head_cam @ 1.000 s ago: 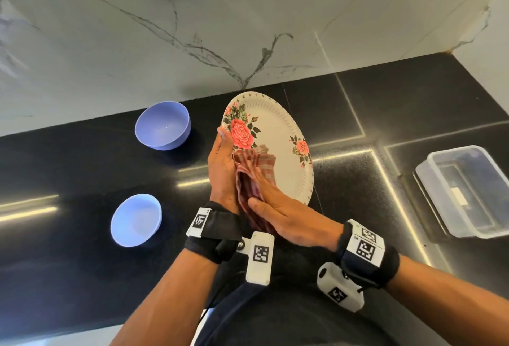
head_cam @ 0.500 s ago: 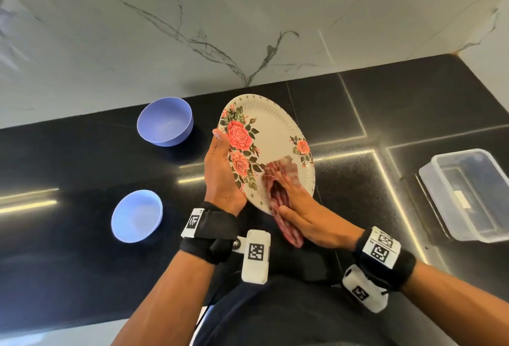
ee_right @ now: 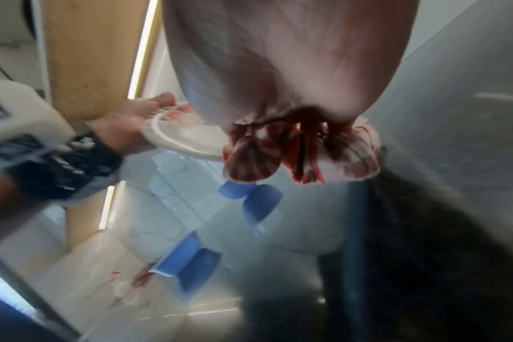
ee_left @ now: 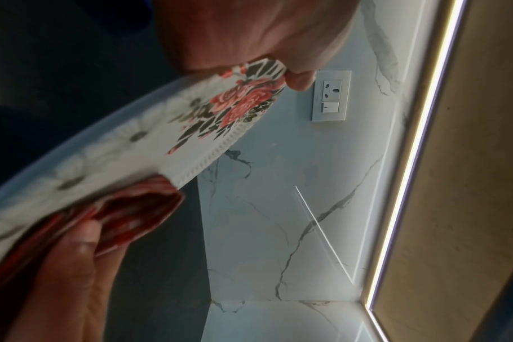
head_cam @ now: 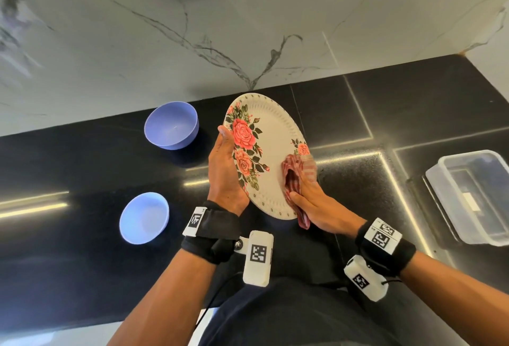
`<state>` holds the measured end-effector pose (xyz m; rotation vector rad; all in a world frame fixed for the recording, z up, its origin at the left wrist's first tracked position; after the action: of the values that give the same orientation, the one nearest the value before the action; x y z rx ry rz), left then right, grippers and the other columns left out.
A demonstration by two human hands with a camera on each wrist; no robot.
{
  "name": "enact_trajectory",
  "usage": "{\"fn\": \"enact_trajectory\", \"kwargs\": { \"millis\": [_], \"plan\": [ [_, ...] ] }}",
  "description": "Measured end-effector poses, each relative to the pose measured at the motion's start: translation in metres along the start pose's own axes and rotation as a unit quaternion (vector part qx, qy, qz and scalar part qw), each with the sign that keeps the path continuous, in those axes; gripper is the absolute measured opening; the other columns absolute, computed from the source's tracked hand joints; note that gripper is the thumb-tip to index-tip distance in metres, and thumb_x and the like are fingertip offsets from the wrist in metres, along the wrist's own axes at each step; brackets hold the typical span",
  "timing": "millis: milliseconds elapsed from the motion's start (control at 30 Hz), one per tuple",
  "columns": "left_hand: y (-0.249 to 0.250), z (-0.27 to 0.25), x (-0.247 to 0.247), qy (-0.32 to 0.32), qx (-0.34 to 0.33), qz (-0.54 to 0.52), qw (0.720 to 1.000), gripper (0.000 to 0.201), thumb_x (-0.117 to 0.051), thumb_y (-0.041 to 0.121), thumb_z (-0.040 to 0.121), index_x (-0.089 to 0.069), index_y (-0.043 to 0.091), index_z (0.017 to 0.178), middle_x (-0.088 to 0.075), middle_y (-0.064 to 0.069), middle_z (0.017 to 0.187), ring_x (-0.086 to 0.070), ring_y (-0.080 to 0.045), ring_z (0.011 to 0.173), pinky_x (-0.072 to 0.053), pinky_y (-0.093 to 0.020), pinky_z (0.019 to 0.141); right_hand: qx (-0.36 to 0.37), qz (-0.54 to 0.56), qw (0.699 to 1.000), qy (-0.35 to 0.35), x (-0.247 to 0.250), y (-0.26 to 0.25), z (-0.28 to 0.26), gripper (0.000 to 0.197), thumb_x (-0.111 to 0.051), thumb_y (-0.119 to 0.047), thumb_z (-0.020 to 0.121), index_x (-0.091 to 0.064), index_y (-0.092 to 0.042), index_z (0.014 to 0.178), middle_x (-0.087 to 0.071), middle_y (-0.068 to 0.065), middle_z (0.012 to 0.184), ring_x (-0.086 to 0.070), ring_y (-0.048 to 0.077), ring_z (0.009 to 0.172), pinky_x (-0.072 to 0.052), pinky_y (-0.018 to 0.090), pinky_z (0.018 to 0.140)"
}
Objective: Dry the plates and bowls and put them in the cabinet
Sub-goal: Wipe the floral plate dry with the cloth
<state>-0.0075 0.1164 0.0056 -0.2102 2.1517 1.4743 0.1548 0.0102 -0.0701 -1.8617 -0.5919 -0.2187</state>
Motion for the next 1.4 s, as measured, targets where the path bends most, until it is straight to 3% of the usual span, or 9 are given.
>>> {"fn": "enact_trajectory", "kwargs": {
  "millis": [133, 300, 500, 633, 767, 867, 1067, 1267, 1400],
  "plan": [
    [0.0, -0.003, -0.006, -0.02, 0.022, -0.016, 0.999, 0.086, -0.063, 0.068, 0.088, -0.044, 0.013, 0.15, -0.052, -0.02, 0.149, -0.049, -0.044, 0.137, -0.032, -0.066, 0.115, 0.09, 0.018, 0.995, -0.044, -0.019, -0.06, -0.02, 0.059, -0.034, -0.04, 0.107, 0.008, -0.059, 0.143, -0.001, -0.009, 0.169, -0.006, 0.009, 0.154, -0.011, 0.036, 0.127],
    [0.002, -0.009, -0.007, 0.021, 0.024, 0.032, 0.999, 0.078, -0.049, 0.073, 0.091, -0.053, 0.016, 0.144, -0.064, -0.014, 0.137, -0.062, -0.035, 0.126, -0.044, -0.057, 0.11, 0.19, 0.061, 0.98, -0.013, -0.026, -0.097, -0.011, 0.066, -0.041, -0.021, 0.109, 0.004, -0.043, 0.153, 0.001, -0.034, 0.159, 0.002, -0.016, 0.147, 0.001, 0.007, 0.117],
    [0.016, -0.014, -0.006, 0.049, -0.004, 0.031, 0.998, 0.075, -0.013, 0.069, 0.101, -0.06, 0.02, 0.134, -0.076, -0.005, 0.115, -0.074, -0.023, 0.106, -0.061, -0.036, 0.086, 0.21, 0.063, 0.976, -0.015, -0.026, -0.107, -0.006, 0.062, -0.042, -0.025, 0.108, -0.005, -0.043, 0.154, -0.006, -0.035, 0.158, -0.005, -0.016, 0.146, -0.003, 0.008, 0.118],
    [0.019, -0.019, -0.011, 0.048, 0.003, 0.041, 0.998, 0.08, -0.013, 0.074, 0.097, -0.057, 0.021, 0.138, -0.074, -0.006, 0.121, -0.072, -0.023, 0.11, -0.057, -0.038, 0.094, 0.215, 0.055, 0.975, 0.007, -0.022, -0.108, -0.006, 0.062, -0.045, -0.027, 0.107, -0.011, -0.04, 0.157, -0.011, -0.039, 0.155, -0.01, -0.015, 0.146, -0.007, 0.008, 0.118],
    [0.017, -0.024, -0.013, 0.022, 0.022, 0.007, 0.999, 0.084, -0.027, 0.084, 0.088, -0.029, 0.037, 0.157, -0.045, -0.002, 0.158, -0.048, -0.028, 0.141, -0.035, -0.052, 0.118, 0.218, 0.07, 0.969, 0.088, -0.021, -0.103, -0.009, 0.065, -0.059, -0.034, 0.101, -0.024, -0.047, 0.153, -0.031, -0.039, 0.149, -0.032, -0.009, 0.14, -0.028, 0.022, 0.117],
    [0.014, -0.029, -0.015, -0.017, 0.002, 0.012, 1.0, 0.07, -0.009, 0.07, 0.099, -0.025, 0.036, 0.159, -0.044, 0.004, 0.157, -0.056, -0.011, 0.134, -0.051, -0.035, 0.103, 0.23, 0.108, 0.955, 0.152, -0.018, -0.101, -0.011, 0.067, -0.071, -0.022, 0.094, -0.037, -0.042, 0.148, -0.044, -0.033, 0.144, -0.046, -0.002, 0.134, -0.043, 0.028, 0.111],
    [0.011, -0.037, -0.023, -0.073, 0.004, 0.0, 0.997, 0.075, -0.016, 0.073, 0.09, -0.046, 0.033, 0.145, -0.056, -0.009, 0.147, -0.056, -0.03, 0.134, -0.041, -0.056, 0.114, 0.26, 0.054, 0.924, 0.276, -0.009, -0.102, -0.016, 0.069, -0.071, -0.018, 0.082, -0.046, -0.034, 0.145, -0.055, -0.016, 0.14, -0.052, 0.002, 0.129, -0.051, 0.031, 0.103],
    [0.011, -0.036, -0.029, -0.087, -0.045, 0.102, 0.99, 0.077, -0.026, 0.069, 0.091, -0.02, 0.034, 0.159, -0.053, -0.002, 0.151, -0.054, -0.021, 0.136, -0.042, -0.053, 0.114, 0.325, -0.086, 0.879, 0.339, 0.019, -0.104, -0.025, 0.068, -0.072, -0.018, 0.083, -0.045, -0.021, 0.145, -0.062, 0.001, 0.136, -0.066, 0.016, 0.115, -0.058, 0.039, 0.092],
    [0.022, -0.025, -0.017, -0.012, -0.175, 0.326, 0.929, 0.086, -0.052, 0.061, 0.096, -0.003, 0.036, 0.162, 0.004, 0.016, 0.17, -0.004, -0.003, 0.156, -0.014, -0.044, 0.128, 0.338, -0.162, 0.847, 0.376, 0.049, -0.106, -0.037, 0.055, -0.074, -0.011, 0.08, -0.062, -0.012, 0.134, -0.071, 0.0, 0.12, -0.071, 0.017, 0.09, -0.059, 0.038, 0.079]
  ]
}}
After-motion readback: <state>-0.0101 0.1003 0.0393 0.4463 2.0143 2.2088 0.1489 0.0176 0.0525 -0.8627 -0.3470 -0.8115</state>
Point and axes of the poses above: each hand's wrist, its own z-axis towards the middle knuckle, its own x-axis out of the back of the hand, y = z × x, the point moved 3 cm from there along z, towards the middle knuckle
